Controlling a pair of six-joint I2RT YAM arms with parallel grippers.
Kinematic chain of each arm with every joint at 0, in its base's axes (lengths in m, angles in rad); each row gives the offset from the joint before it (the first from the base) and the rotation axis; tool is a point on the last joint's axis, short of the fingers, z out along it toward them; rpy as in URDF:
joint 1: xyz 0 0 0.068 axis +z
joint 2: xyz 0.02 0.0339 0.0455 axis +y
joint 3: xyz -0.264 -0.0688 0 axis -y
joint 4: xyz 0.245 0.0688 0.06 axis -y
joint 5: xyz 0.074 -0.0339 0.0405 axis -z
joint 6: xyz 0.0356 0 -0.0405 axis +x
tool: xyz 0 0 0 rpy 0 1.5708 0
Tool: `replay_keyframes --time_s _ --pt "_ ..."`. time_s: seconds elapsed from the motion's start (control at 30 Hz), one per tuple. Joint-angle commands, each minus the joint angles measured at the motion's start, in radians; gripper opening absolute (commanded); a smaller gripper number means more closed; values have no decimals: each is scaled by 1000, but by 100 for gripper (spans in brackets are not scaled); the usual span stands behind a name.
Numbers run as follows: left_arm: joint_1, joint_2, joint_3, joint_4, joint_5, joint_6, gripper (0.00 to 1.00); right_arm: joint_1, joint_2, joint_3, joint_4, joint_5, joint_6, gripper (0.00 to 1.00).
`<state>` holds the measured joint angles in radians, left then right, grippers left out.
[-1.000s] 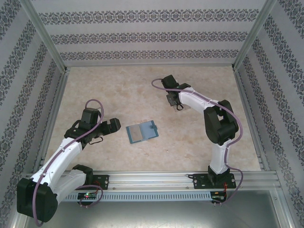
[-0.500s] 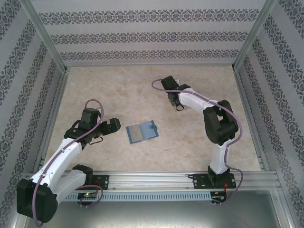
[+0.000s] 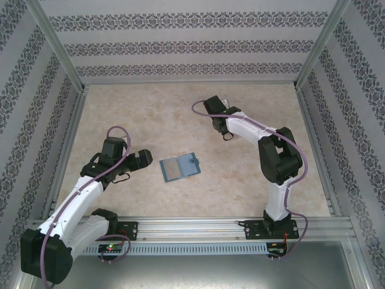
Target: Put the credit cards into the card holder
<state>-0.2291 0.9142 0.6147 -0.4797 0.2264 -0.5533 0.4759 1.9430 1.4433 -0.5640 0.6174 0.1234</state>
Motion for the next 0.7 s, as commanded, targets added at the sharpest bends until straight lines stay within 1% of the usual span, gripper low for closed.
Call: replay_keyframes --time_s 0.0,0.07,0.17,0.67 --pt "-8 -17 -3 -8 -18 4 100 12 -34 0 6 38 -14 43" --pt "-7 -15 -8 2 -15 4 100 12 -29 3 1 40 -16 39" --pt "-7 -11 1 -10 -13 7 100 17 -33 -4 4 36 -16 36" --pt "-9 -23 -2 -21 -18 3 100 16 -59 -21 37 36 -25 36"
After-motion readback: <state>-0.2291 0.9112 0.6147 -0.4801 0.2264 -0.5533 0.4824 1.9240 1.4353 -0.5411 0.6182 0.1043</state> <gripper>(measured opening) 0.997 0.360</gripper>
